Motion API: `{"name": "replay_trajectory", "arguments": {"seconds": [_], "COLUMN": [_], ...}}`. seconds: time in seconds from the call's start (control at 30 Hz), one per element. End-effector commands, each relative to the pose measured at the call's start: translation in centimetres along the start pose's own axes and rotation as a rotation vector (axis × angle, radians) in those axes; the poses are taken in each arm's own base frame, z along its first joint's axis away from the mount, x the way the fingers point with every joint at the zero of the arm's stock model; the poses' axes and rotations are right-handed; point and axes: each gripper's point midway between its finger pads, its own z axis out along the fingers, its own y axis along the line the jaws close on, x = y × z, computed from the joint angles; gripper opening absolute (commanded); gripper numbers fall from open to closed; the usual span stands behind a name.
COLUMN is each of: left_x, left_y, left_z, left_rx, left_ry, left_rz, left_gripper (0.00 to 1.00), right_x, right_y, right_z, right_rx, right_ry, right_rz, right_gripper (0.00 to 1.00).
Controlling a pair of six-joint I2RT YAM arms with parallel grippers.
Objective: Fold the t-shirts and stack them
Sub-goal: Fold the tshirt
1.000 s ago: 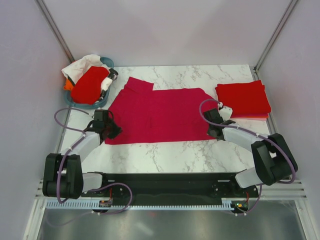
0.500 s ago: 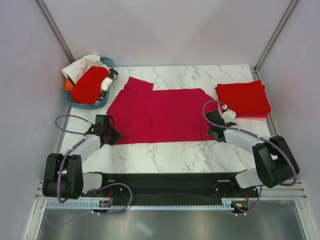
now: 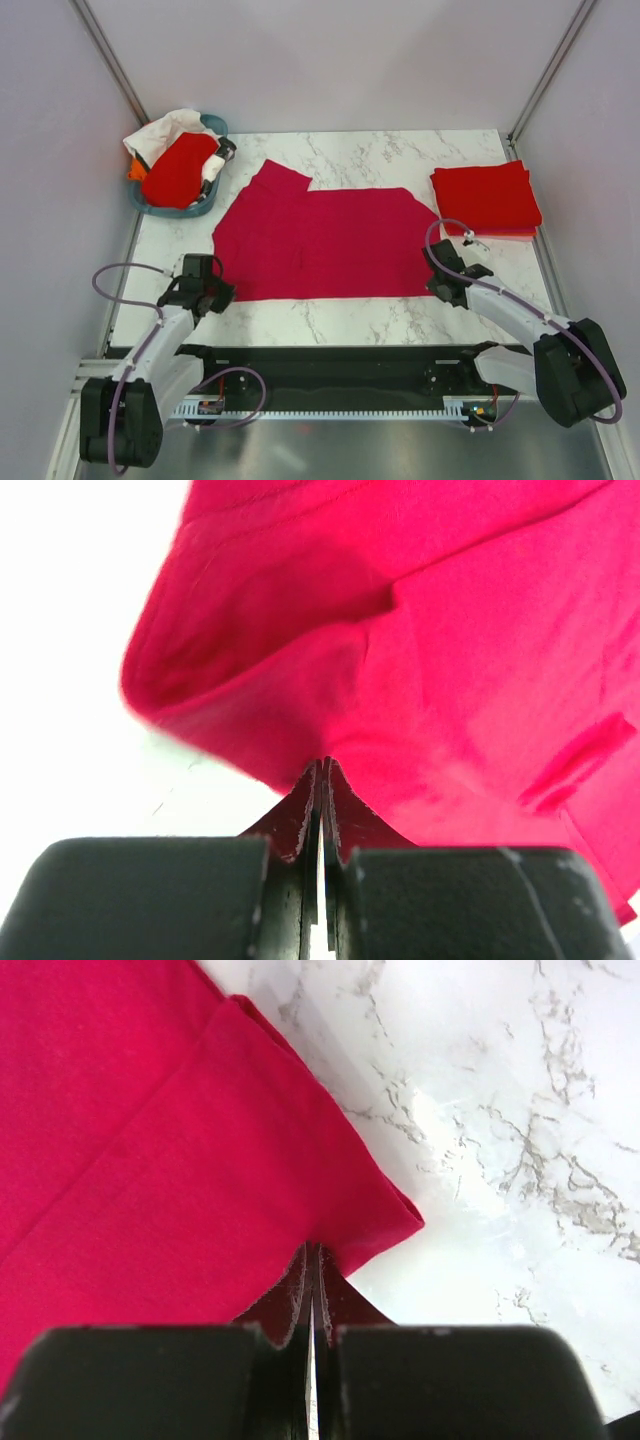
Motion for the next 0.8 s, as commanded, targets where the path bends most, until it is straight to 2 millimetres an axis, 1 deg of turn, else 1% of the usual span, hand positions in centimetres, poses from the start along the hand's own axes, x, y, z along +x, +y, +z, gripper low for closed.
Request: {"name": "replay_trajectory", "arguments": {"seconds": [0.0, 0.03, 0.07, 0.1, 0.13, 0.17, 0.2, 0.23, 0.3, 0.33, 0.37, 0.4, 0.43, 0.47, 0.5, 0.53, 0.57, 0.6, 0.63, 0.67, 0.7, 0.73, 0.77], "left_x": [-0.8, -1.2, -1.6, -2.7, -3.2, -3.6, -4.8, -5.2, -6.0, -6.2, -6.5, -6.4, -6.3, -6.7, -6.5, -6.3, -6.8, -6.7, -6.7, -7.6, -7.9, -8.3, -8.9], "left_y": [-0.1, -0.8, -1.7, -3.4, -4.2, -5.2, -7.0, -7.8, -11.0, -12.0, -14.3, -15.3, -16.2, -18.3, -19.2, -19.7, -21.4, -22.3, -22.4, -24.1, -24.6, -25.1, -26.5], "left_z": [-1.1, -1.5, -2.0, -3.0, -3.6, -4.2, -5.2, -5.7, -6.8, -7.0, -7.9, -7.4, -7.4, -8.2, -8.0, -6.9, -7.2, -7.0, -5.0, -5.5, -4.9, -4.3, -3.6], "left_rx": [0.021, 0.051, 0.086, 0.13, 0.152, 0.181, 0.215, 0.235, 0.324, 0.35, 0.438, 0.463, 0.495, 0.574, 0.59, 0.583, 0.613, 0.615, 0.569, 0.59, 0.58, 0.57, 0.571], "left_ry": [-0.052, -0.067, -0.076, -0.102, -0.114, -0.118, -0.14, -0.148, -0.145, -0.141, -0.143, -0.123, -0.117, -0.129, -0.12, -0.102, -0.113, -0.115, -0.096, -0.116, -0.116, -0.122, -0.12], "left_rz": [-0.036, -0.002, 0.02, 0.038, 0.078, 0.098, 0.112, 0.137, 0.178, 0.2, 0.223, 0.246, 0.268, 0.287, 0.301, 0.323, 0.345, 0.361, 0.373, 0.381, 0.387, 0.397, 0.407], "left_gripper": [0.02, 0.04, 0.1, 0.13, 0.15, 0.19, 0.21, 0.22, 0.26, 0.27, 0.3, 0.31, 0.33, 0.37, 0.39, 0.45, 0.56, 0.6, 0.69, 0.71, 0.73, 0.77, 0.78], "right_x": [-1.3, -1.8, -3.3, -4.0, -4.9, -6.7, -7.3, -8.6, -9.9, -10.8, -11.4, -11.8, -12.8, -13.5, -13.8, -14.2, -15.6, -16.1, -17.6, -17.6, -18.4, -19.6, -20.0], "right_y": [1.0, 1.8, 3.2, 3.9, 4.7, 6.1, 6.8, 8.0, 9.6, 10.5, 11.5, 12.1, 13.0, 13.9, 14.0, 14.6, 15.9, 15.9, 16.8, 17.2, 17.2, 17.9, 18.2], "right_z": [-0.8, -1.0, -1.8, -2.1, -2.5, -3.4, -3.6, -4.4, -4.8, -5.3, -5.3, -5.2, -5.7, -5.7, -4.6, -4.3, -4.7, -3.3, -3.6, -2.1, -1.5, -1.6, -1.1], "right_rx": [-0.044, -0.066, -0.101, -0.111, -0.126, -0.154, -0.165, -0.193, -0.236, -0.258, -0.282, -0.295, -0.313, -0.331, -0.306, -0.315, -0.342, -0.313, -0.322, -0.298, -0.279, -0.274, -0.271], "right_ry": [-0.03, -0.039, -0.07, -0.081, -0.097, -0.143, -0.155, -0.186, -0.223, -0.245, -0.262, -0.265, -0.28, -0.291, -0.279, -0.27, -0.291, -0.28, -0.304, -0.293, -0.297, -0.316, -0.315], "right_rz": [-0.054, -0.075, -0.106, -0.127, -0.142, -0.154, -0.164, -0.161, -0.176, -0.171, -0.168, -0.172, -0.165, -0.165, -0.17, -0.187, -0.182, -0.191, -0.205, -0.231, -0.234, -0.246, -0.255], "right_gripper": [0.0, 0.0, 0.0, 0.0, 0.0, 0.02, 0.06, 0.2, 0.35, 0.4, 0.42, 0.43, 0.45, 0.46, 0.48, 0.49, 0.55, 0.57, 0.64, 0.66, 0.66, 0.68, 0.68]}}
